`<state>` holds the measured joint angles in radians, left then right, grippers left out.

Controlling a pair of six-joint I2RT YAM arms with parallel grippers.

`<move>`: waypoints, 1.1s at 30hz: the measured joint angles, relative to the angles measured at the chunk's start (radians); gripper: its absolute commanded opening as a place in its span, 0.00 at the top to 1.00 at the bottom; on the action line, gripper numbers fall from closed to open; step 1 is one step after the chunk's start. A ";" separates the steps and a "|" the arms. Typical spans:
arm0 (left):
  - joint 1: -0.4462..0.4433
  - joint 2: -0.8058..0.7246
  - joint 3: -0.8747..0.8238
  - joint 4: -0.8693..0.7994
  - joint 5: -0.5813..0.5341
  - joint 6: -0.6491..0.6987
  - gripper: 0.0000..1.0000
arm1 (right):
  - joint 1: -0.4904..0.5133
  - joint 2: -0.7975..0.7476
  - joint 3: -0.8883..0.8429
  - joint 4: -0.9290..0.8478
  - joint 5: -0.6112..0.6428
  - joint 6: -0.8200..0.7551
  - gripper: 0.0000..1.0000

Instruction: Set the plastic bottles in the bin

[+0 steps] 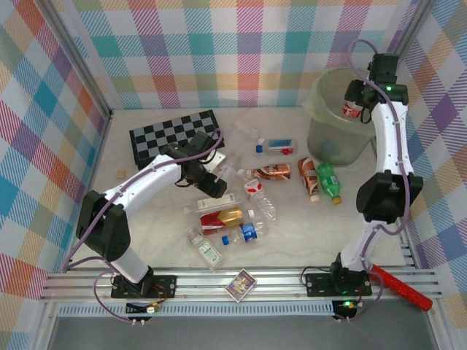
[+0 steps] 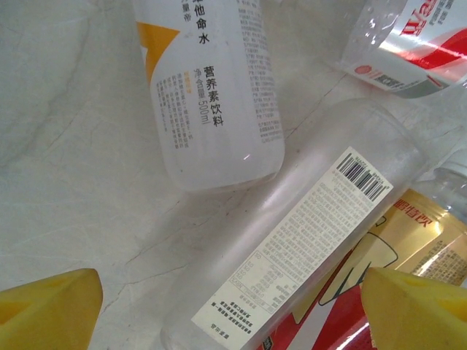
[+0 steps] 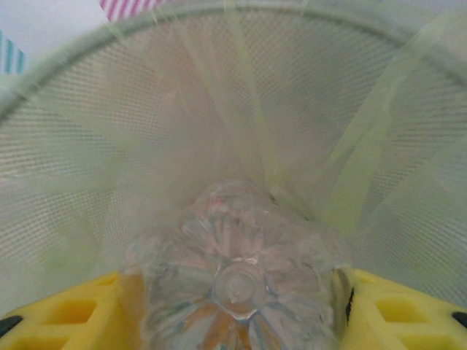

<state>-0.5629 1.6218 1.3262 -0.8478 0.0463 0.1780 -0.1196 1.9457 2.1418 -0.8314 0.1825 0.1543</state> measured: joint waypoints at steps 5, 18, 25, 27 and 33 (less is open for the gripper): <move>-0.019 0.025 -0.005 -0.016 -0.015 0.028 0.07 | -0.009 0.062 0.009 -0.026 -0.011 -0.006 0.64; -0.063 0.107 -0.008 -0.056 -0.041 0.123 0.04 | -0.060 0.098 0.030 -0.077 -0.070 0.017 0.19; -0.077 0.115 -0.008 -0.070 -0.041 0.158 0.04 | -0.068 0.098 0.093 -0.123 -0.111 0.017 0.12; -0.078 0.121 -0.008 -0.070 -0.043 0.163 0.05 | -0.068 0.098 0.108 -0.135 -0.130 0.018 0.12; -0.078 0.136 -0.013 -0.066 -0.070 0.168 0.12 | -0.069 0.072 0.114 -0.163 -0.201 0.025 0.12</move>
<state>-0.6411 1.7576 1.3132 -0.9142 -0.0238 0.3462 -0.1890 2.0182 2.2555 -0.9939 -0.0189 0.1791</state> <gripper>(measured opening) 0.899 0.877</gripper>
